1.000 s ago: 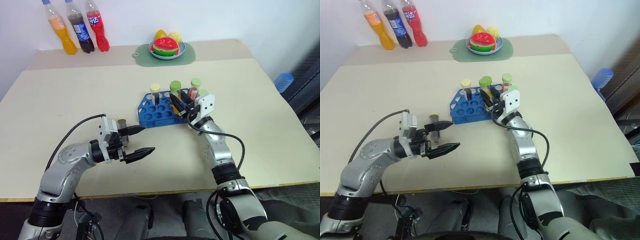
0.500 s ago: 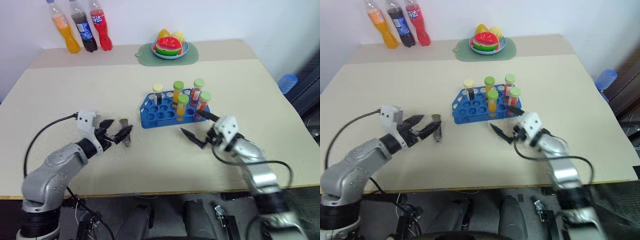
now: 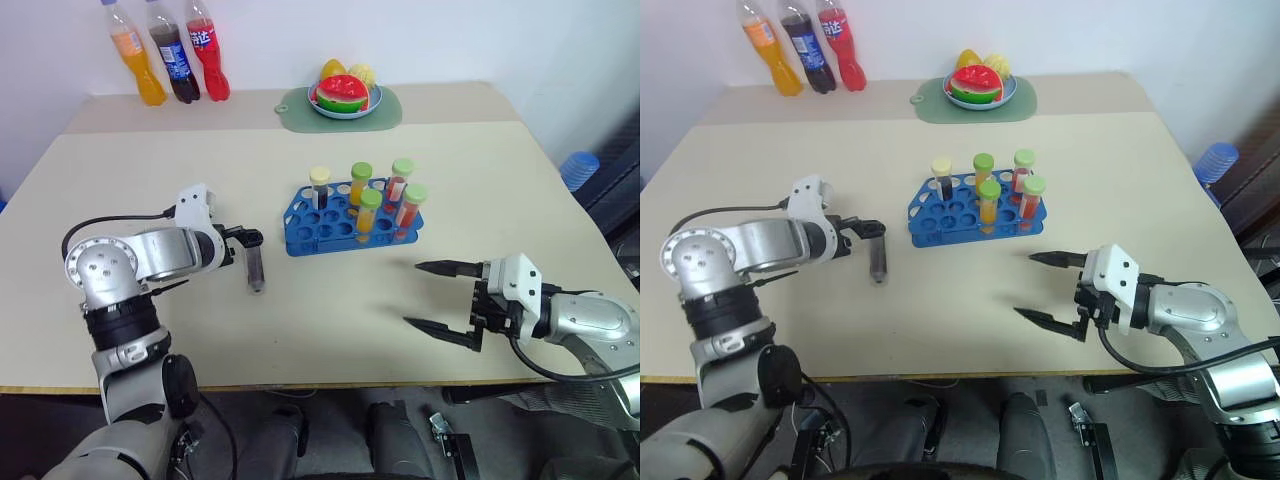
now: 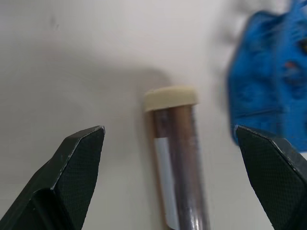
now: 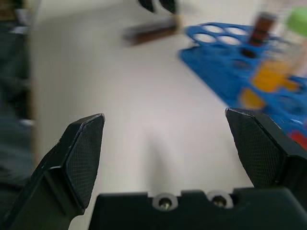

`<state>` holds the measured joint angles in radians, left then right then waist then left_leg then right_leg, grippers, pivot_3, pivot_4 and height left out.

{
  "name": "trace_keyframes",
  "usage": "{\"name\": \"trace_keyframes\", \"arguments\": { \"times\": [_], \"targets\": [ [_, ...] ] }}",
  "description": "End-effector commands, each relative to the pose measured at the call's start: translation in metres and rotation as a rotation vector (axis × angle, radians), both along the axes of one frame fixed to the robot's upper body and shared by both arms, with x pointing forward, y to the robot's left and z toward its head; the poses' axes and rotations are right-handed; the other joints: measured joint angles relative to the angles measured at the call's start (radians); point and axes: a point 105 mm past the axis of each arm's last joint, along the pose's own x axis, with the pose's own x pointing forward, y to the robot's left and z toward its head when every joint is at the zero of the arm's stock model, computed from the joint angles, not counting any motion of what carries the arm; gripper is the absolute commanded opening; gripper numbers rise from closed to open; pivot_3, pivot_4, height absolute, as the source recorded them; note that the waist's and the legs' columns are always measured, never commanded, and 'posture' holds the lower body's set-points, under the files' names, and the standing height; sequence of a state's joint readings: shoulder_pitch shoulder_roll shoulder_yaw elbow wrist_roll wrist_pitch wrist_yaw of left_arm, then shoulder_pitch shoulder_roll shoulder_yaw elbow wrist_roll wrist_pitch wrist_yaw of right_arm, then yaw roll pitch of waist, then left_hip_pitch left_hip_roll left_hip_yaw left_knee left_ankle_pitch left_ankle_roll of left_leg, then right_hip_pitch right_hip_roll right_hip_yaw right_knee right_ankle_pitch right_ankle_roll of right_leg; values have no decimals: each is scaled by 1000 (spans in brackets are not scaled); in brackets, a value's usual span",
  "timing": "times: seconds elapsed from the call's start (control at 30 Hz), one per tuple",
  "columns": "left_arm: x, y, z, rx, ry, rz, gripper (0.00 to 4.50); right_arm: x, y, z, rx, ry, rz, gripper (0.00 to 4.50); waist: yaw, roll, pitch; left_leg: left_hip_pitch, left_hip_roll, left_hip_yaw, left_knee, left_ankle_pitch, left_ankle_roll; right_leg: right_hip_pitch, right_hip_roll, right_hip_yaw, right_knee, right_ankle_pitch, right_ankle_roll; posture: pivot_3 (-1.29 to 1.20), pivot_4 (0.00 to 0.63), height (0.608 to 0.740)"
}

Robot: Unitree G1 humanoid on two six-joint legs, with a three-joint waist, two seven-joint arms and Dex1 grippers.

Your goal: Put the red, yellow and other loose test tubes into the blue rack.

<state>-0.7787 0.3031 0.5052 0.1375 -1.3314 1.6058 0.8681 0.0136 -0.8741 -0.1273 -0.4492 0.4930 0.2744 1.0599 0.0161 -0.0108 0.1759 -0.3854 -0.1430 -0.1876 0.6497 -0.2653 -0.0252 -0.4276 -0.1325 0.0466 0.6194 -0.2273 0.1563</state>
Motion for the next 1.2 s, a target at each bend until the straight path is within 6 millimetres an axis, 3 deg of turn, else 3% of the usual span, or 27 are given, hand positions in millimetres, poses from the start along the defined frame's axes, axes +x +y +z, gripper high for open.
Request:
{"name": "trace_keyframes", "arguments": {
  "times": [0.03,0.23,0.33,0.53,0.57,0.63,0.77,0.9,1.03,1.2],
  "targets": [
    [6,-9,6,-10,65,-18,4500,-1,1,14,-16,-60,22,4458,2,-1,-1,0,0,0,0,0,0,0,0,0,0,0,0,0,150,740],
    [11,-28,-5,-6,238,-43,4500,2,5,16,-18,-92,12,4458,9,-2,-1,0,0,0,0,0,0,-1,0,0,1,0,0,0,150,740],
    [12,-31,-11,31,303,-38,3806,0,8,17,-14,-100,9,4500,20,-2,-1,0,0,1,0,0,-1,-1,0,1,1,0,0,0,150,740],
    [8,-32,-23,54,345,-11,926,-2,7,16,-12,-99,-15,4500,29,-3,-3,0,-1,2,1,0,-1,-1,-1,1,1,0,0,0,150,740],
    [8,-33,-23,44,337,-15,750,-3,7,15,-12,-98,-17,4500,29,-3,-3,0,-1,2,1,0,-1,-1,-1,1,1,0,0,0,150,740],
    [5,-36,-15,-14,269,-88,736,-3,7,13,-7,-95,-22,4500,26,-3,-3,0,-1,2,1,0,-1,-1,-1,1,1,0,0,0,150,740],
    [-19,-49,23,-166,-41,-377,736,0,7,12,17,-99,-51,4500,20,-4,-3,-1,0,6,0,0,-1,-7,-1,3,6,0,0,0,150,740],
    [-39,-30,64,-173,-358,-499,736,6,10,8,56,-108,-90,4500,10,-4,-3,-3,2,14,0,0,-2,-12,0,4,10,0,-1,0,150,740],
    [-35,-41,95,-208,-703,-706,736,8,14,0,75,-110,-128,4500,23,-1,-4,-2,2,17,-1,0,-2,-10,-1,4,9,0,-3,0,150,740],
    [-18,-63,106,-289,-945,-846,736,11,15,-4,100,-135,-196,4500,24,-2,-4,0,2,16,0,-1,2,-3,-1,3,-1,0,-4,0,150,740]
  ]
}}
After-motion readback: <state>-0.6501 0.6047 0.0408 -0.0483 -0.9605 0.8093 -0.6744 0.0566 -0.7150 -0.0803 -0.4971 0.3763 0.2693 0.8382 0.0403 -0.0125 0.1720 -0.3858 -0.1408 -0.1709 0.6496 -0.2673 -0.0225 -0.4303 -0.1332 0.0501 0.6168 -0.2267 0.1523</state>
